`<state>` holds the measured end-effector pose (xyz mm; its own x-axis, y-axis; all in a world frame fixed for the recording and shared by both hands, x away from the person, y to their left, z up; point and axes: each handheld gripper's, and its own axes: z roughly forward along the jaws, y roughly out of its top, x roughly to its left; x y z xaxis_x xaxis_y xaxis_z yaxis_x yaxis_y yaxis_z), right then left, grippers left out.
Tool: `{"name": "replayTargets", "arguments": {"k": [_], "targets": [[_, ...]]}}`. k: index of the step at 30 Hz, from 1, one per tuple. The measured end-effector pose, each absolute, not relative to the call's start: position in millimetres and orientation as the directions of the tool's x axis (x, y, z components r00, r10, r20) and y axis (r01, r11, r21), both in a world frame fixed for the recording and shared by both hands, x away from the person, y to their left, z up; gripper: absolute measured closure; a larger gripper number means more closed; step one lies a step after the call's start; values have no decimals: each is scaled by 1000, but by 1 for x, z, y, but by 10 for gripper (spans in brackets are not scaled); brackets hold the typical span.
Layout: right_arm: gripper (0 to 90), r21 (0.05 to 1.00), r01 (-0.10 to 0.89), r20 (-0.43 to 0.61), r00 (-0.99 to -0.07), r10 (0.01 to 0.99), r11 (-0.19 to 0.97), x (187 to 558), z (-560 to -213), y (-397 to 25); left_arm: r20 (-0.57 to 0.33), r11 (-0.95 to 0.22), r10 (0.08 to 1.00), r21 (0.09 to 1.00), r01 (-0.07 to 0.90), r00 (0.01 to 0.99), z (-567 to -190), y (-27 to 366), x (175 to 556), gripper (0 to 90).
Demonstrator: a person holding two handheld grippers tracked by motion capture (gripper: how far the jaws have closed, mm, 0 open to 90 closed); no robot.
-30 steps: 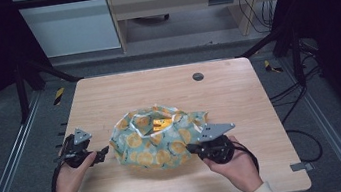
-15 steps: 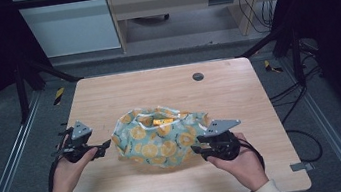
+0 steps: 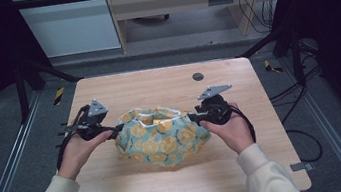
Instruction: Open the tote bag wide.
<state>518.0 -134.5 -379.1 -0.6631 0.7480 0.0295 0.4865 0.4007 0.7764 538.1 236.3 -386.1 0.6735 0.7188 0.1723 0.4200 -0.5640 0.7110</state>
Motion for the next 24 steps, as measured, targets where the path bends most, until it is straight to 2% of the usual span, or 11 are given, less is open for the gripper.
{"name": "replayTargets", "arguments": {"k": [6, 11, 12, 14, 16, 20, 21, 22, 23, 24], "targets": [[417, 735, 562, 94, -638, 765, 379, 549, -396, -125, 174, -589, 703, 686, 427, 690, -398, 218, 550, 167], [382, 690, 611, 134, -634, 762, 387, 558, -412, -124, 160, -601, 692, 669, 438, 704, -407, 209, 554, 192], [436, 684, 619, 151, -638, 755, 386, 557, -417, -123, 156, -605, 686, 664, 439, 710, -407, 209, 553, 255], [489, 670, 622, 146, -647, 749, 406, 556, -421, -123, 151, -616, 671, 657, 434, 725, -409, 206, 553, 339], [659, 665, 619, 142, -654, 743, 417, 555, -424, -125, 161, -629, 665, 646, 432, 729, -410, 204, 552, 446], [851, 675, 597, 127, -673, 729, 434, 551, -421, -127, 179, -641, 659, 641, 422, 730, -410, 202, 550, 644], [851, 675, 597, 127, -673, 729, 434, 551, -421, -127, 179, -641, 659, 641, 422, 730, -410, 202, 550, 690], [879, 682, 588, 124, -678, 724, 434, 550, -420, -127, 178, -642, 657, 641, 420, 733, -410, 202, 550, 690], [893, 693, 572, 112, -686, 719, 438, 547, -417, -127, 180, -640, 660, 643, 421, 730, -410, 202, 550, 778], [894, 696, 573, 110, -682, 723, 434, 546, -416, -126, 183, -639, 658, 649, 413, 730, -409, 203, 549, 802]]}}
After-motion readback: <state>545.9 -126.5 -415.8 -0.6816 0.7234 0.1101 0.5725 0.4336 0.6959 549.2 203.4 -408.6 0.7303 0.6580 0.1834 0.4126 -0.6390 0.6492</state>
